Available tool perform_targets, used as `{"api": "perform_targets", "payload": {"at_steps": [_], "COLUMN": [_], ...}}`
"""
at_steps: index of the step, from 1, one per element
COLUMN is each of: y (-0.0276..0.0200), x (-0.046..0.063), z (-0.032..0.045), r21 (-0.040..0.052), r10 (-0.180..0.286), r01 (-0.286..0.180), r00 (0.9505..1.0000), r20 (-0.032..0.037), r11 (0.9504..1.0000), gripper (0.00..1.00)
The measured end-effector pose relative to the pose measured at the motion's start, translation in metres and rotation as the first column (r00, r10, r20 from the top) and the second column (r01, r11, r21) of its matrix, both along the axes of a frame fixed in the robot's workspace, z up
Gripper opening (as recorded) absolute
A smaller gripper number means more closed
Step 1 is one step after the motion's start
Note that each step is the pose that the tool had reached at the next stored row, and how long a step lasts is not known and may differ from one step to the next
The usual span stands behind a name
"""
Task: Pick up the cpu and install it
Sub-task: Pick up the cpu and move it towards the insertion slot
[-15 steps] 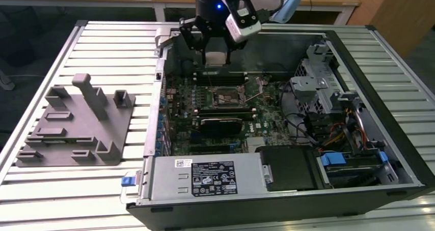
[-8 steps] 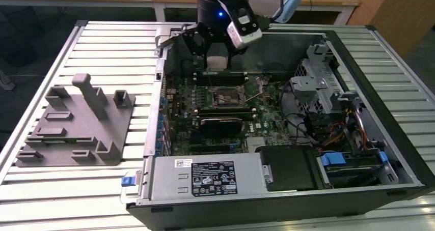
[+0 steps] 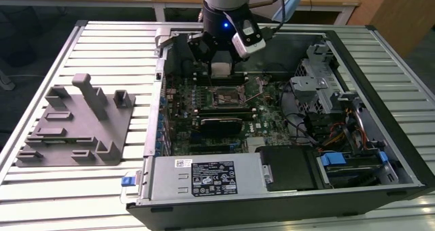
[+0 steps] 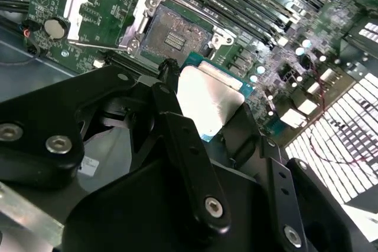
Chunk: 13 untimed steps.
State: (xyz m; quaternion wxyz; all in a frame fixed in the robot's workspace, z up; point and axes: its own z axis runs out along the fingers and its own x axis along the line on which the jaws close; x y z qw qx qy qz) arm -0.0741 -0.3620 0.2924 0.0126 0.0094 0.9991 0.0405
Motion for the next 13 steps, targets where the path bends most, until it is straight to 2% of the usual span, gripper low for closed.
{"api": "perform_targets", "payload": {"at_steps": [13], "y": [0.0038], "x": [0.010], "z": [-0.0226], "r21": [-0.0010], "r10": [0.000], "r01": [0.000], "r00": [1.0000], "r20": [-0.0001], "r11": [1.0000], "gripper": [0.55]}}
